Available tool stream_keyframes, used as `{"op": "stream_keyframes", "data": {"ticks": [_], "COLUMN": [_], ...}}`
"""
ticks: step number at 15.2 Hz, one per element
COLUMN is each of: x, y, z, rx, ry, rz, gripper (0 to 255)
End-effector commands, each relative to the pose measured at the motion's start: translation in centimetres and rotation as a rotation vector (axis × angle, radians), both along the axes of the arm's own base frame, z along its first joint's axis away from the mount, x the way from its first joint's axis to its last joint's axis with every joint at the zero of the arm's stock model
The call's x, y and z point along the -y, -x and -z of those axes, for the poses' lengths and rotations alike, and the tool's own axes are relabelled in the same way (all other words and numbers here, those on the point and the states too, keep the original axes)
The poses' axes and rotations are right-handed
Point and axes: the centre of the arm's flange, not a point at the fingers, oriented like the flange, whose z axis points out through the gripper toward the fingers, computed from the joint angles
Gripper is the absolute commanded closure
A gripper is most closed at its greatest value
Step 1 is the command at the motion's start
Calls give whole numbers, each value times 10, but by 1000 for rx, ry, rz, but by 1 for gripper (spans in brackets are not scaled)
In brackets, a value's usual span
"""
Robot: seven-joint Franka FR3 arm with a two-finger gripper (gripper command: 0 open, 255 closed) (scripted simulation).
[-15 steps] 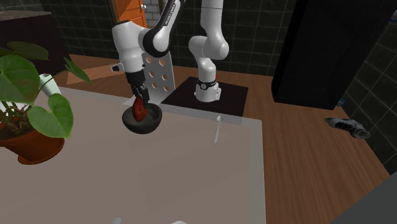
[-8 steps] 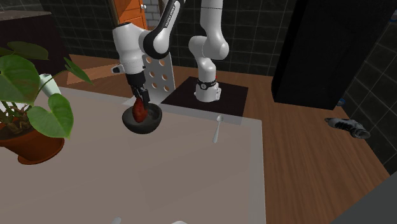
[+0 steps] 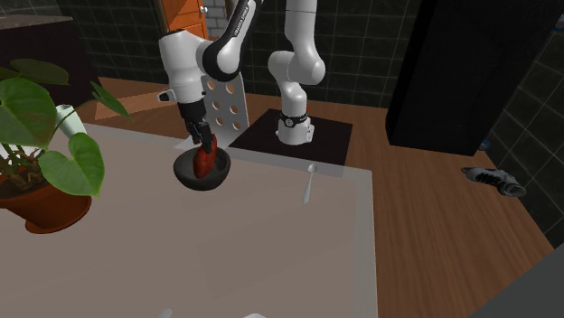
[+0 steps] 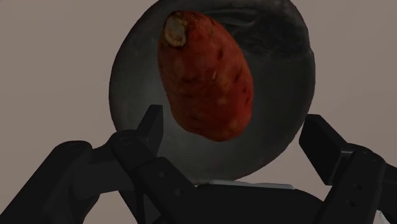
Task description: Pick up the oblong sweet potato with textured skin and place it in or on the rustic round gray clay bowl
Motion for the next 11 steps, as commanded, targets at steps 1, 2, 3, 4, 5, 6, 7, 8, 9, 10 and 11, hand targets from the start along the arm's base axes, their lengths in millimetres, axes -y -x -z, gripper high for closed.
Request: {"op": "stream_keyframes", "data": {"ticks": [1,2,3,4,5,6,7,8,9,10,11], "x": [1,3,4,4,4,4,4,4,4,4,4], "y": [2,3,4,4,4,4,4,4,4,4,4], "z": [-20,-33,-43,-43,-43,-43,-43,-43,-43,-43,-43], "rx": [0,0,0,0,0,0,0,0,0,0,0], "ry": [0,0,0,0,0,0,0,0,0,0,0], "rz": [0,0,0,0,0,0,0,0,0,0,0], "gripper": [0,0,0,0,0,0,0,0,0,0,0]}}
